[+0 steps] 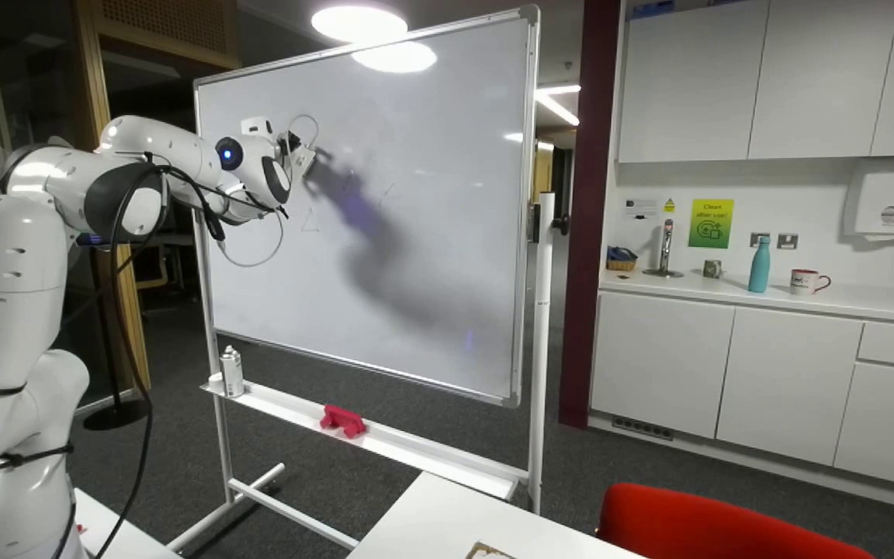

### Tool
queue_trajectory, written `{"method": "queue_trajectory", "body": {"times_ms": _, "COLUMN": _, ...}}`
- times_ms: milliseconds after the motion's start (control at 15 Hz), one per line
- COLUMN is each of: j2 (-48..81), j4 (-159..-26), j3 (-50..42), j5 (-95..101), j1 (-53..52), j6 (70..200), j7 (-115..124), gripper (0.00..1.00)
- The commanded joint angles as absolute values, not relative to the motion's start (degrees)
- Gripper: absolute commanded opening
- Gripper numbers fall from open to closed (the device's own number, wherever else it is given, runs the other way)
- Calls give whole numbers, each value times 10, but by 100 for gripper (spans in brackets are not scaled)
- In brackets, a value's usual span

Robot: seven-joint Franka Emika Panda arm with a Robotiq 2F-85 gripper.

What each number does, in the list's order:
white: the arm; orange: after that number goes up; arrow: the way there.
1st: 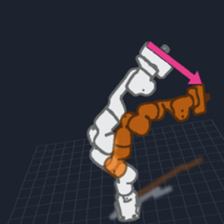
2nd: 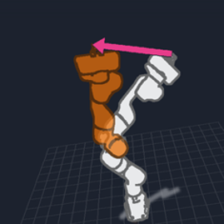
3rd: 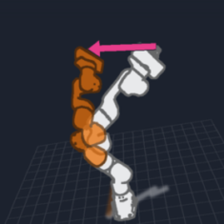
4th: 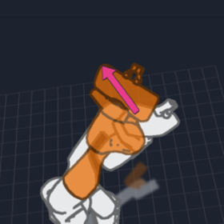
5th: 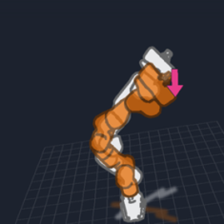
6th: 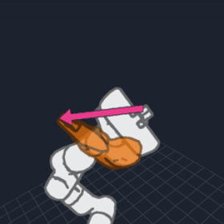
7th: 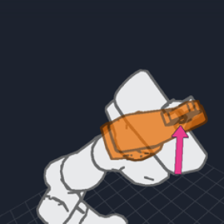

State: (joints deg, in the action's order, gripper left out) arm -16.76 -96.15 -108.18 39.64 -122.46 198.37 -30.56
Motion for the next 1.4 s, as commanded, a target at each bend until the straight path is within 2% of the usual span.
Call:
{"method": "queue_trajectory", "body": {"times_ms": 0, "j2": -138, "j4": -957, "j3": -1118, "j5": 372, "j1": -1285, "j6": 1983, "j7": -333, "gripper": 35}}
{"method": "queue_trajectory", "body": {"times_ms": 600, "j2": -113, "j4": -884, "j3": -1192, "j5": 310, "j1": -1350, "j6": 1981, "j7": -326, "gripper": 35}}
{"method": "queue_trajectory", "body": {"times_ms": 867, "j2": -118, "j4": -892, "j3": -1254, "j5": 293, "j1": -1364, "j6": 1981, "j7": -344, "gripper": 35}}
{"method": "queue_trajectory", "body": {"times_ms": 1333, "j2": -107, "j4": -906, "j3": -1327, "j5": 295, "j1": -1448, "j6": 1982, "j7": -376, "gripper": 35}}
